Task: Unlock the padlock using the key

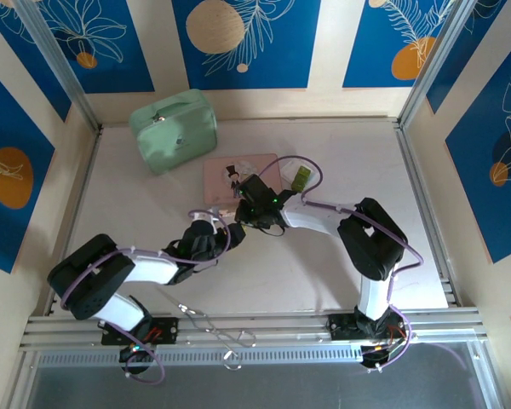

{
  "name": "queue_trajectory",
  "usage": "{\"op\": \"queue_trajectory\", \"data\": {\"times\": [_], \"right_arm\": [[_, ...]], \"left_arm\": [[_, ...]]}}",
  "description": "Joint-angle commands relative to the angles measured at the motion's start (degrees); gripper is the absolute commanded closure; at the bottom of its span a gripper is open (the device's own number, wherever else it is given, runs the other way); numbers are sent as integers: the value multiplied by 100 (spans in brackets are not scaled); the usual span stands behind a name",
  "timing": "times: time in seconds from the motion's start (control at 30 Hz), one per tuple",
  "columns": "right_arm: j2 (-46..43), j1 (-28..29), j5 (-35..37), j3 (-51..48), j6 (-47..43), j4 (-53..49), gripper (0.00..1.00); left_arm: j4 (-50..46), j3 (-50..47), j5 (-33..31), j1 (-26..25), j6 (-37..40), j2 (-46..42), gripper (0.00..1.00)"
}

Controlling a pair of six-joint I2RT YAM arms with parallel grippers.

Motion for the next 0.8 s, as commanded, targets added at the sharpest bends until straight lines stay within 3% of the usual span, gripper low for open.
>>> {"op": "queue_trajectory", "data": {"times": [0.0, 0.07, 0.57, 0.77], "right_arm": [[116, 70, -264, 154, 189, -529, 100], [147, 73, -295, 237, 202, -612, 100], [374, 136, -514, 637, 320, -1120, 100], [432, 214, -506, 700, 330, -1246, 100]], "left_arm": [[259, 96, -139, -16, 50, 161, 52], [343, 111, -132, -10, 63, 219, 58], [417, 566, -60, -13, 274, 725, 79], [207, 758, -166, -6, 345, 778, 99]]}}
